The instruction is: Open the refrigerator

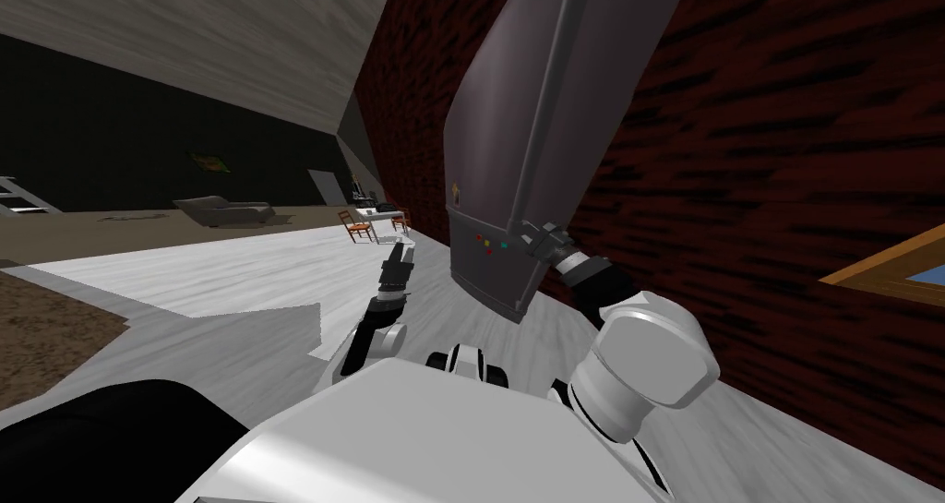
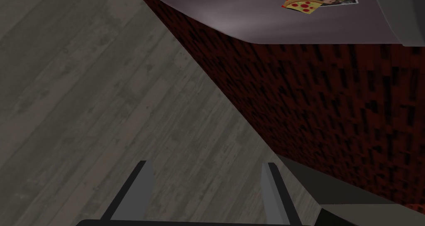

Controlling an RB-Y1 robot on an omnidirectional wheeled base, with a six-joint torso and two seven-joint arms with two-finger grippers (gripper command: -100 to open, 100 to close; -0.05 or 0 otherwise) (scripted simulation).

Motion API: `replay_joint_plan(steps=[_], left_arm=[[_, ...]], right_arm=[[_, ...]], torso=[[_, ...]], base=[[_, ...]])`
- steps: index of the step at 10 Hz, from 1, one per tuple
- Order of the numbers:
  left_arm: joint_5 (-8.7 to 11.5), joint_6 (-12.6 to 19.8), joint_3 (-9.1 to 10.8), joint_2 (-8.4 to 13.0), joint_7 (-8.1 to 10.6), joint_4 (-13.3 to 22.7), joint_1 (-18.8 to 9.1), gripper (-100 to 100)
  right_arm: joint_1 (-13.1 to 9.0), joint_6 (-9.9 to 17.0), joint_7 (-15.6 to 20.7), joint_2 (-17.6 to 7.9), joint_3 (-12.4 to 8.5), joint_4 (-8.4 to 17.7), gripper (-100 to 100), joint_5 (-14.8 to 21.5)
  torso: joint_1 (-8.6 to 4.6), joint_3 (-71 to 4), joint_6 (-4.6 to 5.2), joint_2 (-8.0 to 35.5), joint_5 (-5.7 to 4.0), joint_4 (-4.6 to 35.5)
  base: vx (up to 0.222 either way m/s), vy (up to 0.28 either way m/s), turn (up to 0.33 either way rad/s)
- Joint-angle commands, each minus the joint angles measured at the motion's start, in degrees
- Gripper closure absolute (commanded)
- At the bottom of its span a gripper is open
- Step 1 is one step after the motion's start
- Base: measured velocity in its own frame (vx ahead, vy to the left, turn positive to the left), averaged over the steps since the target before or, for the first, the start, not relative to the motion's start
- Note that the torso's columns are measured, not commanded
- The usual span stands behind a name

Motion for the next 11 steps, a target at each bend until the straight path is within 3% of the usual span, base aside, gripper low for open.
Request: replay_joint_plan(steps=[1, 2, 4, 5, 6, 7, 8, 9, 10, 11], left_arm=[[0.0, 0.0, 0.01, 0.0, 0.0, 0.0, 0.0, 0], [0.0, 0.0, 0.02, 0.0, 0.0, 0.0, 0.0, 0], [0.0, 0.0, 0.01, 0.0, 0.0, 0.0, 0.0, 0], [0.0, 0.0, 0.02, 0.0, 0.0, 0.0, 0.0, 0], [0.0, 0.0, 0.01, 0.0, 0.0, 0.0, 0.0, 0], [0.0, 0.0, 0.01, 0.0, 0.0, 0.0, 0.0, 0], [0.0, 0.0, 0.02, 0.0, 0.0, 0.0, 0.0, 0], [0.0, 0.0, 0.03, 0.0, 0.0, 0.0, 0.0, 0], [0.0, 0.0, 0.02, 0.0, 0.0, 0.0, 0.0, 0], [0.0, 0.0, 0.01, 0.0, 0.0, 0.0, 0.0, 0]], right_arm=[[-0.1, -0.1, -0.2, 0.2, -0.1, -0.1, 100, 0.8], [1.6, 2.6, 2.3, -2.6, 0.3, 2.7, 100, -2.1], [1.6, 4.4, 2.3, -5.2, 0.3, 2.7, 100, -5.6], [3.1, 7.1, 4.8, -7.4, 0.6, 5.4, 100, -7.4], [3.1, 8.9, 4.8, -8.9, 0.6, 5.5, 100, -9.0], [3.1, 9.1, 4.8, -10.6, 0.6, 5.5, 100, -10.7], [3.1, 9.1, 4.8, -10.6, 0.6, 5.5, 100, -12.1], [4.7, 11.8, 7.1, -13.1, 0.8, 8.3, 100, -13.9], [4.7, 13.7, 7.3, -14.5, 0.8, 8.4, 100, -15.4], [4.7, 13.7, 7.3, -16.0, 0.8, 8.4, 100, -17.2]], torso=[[-0.3, 0.1, 0.06, 0.1, -0.08, 0.0], [-0.68, 0.1, 0.16, 0.1, -0.22, 0.1], [-0.11, 0.2, 0.13, 0.1, -0.18, -0.3], [-0.14, -0.1, -0.14, -0.2, -0.04, -0.2], [0.18, -0.1, 0.04, -0.4, -0.07, -0.4], [0.34, -0.3, -0.18, -0.5, 0.06, -0.5], [0.18, -0.4, -0.4, -0.6, 0.17, -0.4], [0.04, -0.3, -0.46, -0.6, 0.16, -0.3], [0.4, -0.1, -0.09, -0.5, 0.01, -0.6], [0.5, -0.1, -0.3, -0.5, 0.09, -0.6]], base=[[-0.078, 0.064, 0.004], [-0.031, 0.22, -0.307], [-0.003, 0.234, -0.139], [0.016, 0.256, -0.267], [-0.014, 0.308, -0.225], [-0.055, 0.167, -0.034], [-0.034, 0.026, 0.019], [-0.02, 0.173, -0.296], [-0.024, 0.256, -0.226], [-0.021, 0.157, -0.038]])
